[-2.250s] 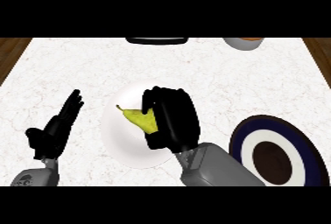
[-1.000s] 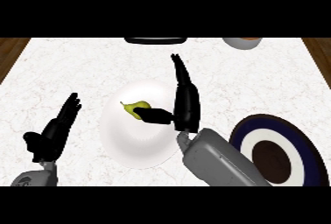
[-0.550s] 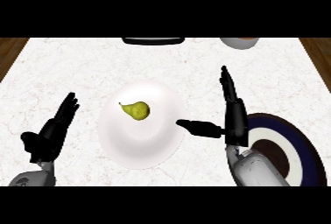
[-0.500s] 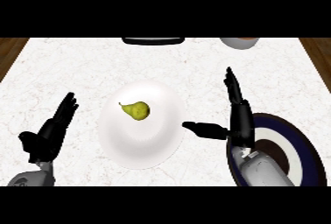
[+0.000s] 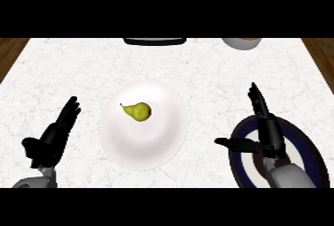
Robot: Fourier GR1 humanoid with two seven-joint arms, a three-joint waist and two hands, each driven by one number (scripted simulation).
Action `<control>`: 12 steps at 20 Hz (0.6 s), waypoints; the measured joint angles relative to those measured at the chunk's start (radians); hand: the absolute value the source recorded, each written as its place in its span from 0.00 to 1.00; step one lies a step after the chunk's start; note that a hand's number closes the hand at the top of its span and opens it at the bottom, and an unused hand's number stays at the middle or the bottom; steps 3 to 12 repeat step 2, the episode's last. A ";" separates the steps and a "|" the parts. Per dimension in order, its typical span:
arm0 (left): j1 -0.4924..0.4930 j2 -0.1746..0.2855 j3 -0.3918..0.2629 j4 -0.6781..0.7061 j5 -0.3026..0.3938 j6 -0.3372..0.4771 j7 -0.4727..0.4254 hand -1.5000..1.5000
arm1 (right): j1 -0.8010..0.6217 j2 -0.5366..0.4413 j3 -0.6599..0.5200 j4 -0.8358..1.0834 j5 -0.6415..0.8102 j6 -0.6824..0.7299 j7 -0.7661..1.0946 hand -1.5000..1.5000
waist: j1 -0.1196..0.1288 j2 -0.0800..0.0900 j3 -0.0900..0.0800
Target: Pick the pear from the plate and place it in the plate
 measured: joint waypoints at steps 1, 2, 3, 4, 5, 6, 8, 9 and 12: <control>-0.016 -0.001 0.006 0.029 -0.002 -0.001 -0.014 0.50 | -0.009 0.001 -0.021 0.033 -0.003 0.022 -0.026 0.00 | 0.000 0.000 0.000; -0.009 -0.001 0.009 0.027 -0.003 -0.006 -0.019 0.50 | 0.000 0.005 -0.034 0.041 0.006 0.038 -0.043 0.00 | 0.000 0.000 0.000; -0.009 -0.001 0.009 0.027 -0.003 -0.006 -0.019 0.50 | 0.000 0.005 -0.034 0.041 0.006 0.038 -0.043 0.00 | 0.000 0.000 0.000; -0.009 -0.001 0.009 0.027 -0.003 -0.006 -0.019 0.50 | 0.000 0.005 -0.034 0.041 0.006 0.038 -0.043 0.00 | 0.000 0.000 0.000; -0.009 -0.001 0.009 0.027 -0.003 -0.006 -0.019 0.50 | 0.000 0.005 -0.034 0.041 0.006 0.038 -0.043 0.00 | 0.000 0.000 0.000; -0.009 -0.001 0.009 0.027 -0.003 -0.006 -0.019 0.50 | 0.000 0.005 -0.034 0.041 0.006 0.038 -0.043 0.00 | 0.000 0.000 0.000; -0.009 -0.001 0.009 0.027 -0.003 -0.006 -0.019 0.50 | 0.000 0.005 -0.034 0.041 0.006 0.038 -0.043 0.00 | 0.000 0.000 0.000; -0.009 -0.001 0.009 0.027 -0.003 -0.006 -0.019 0.50 | 0.000 0.005 -0.034 0.041 0.006 0.038 -0.043 0.00 | 0.000 0.000 0.000; -0.009 -0.001 0.009 0.027 -0.003 -0.006 -0.019 0.50 | 0.000 0.005 -0.034 0.041 0.006 0.038 -0.043 0.00 | 0.000 0.000 0.000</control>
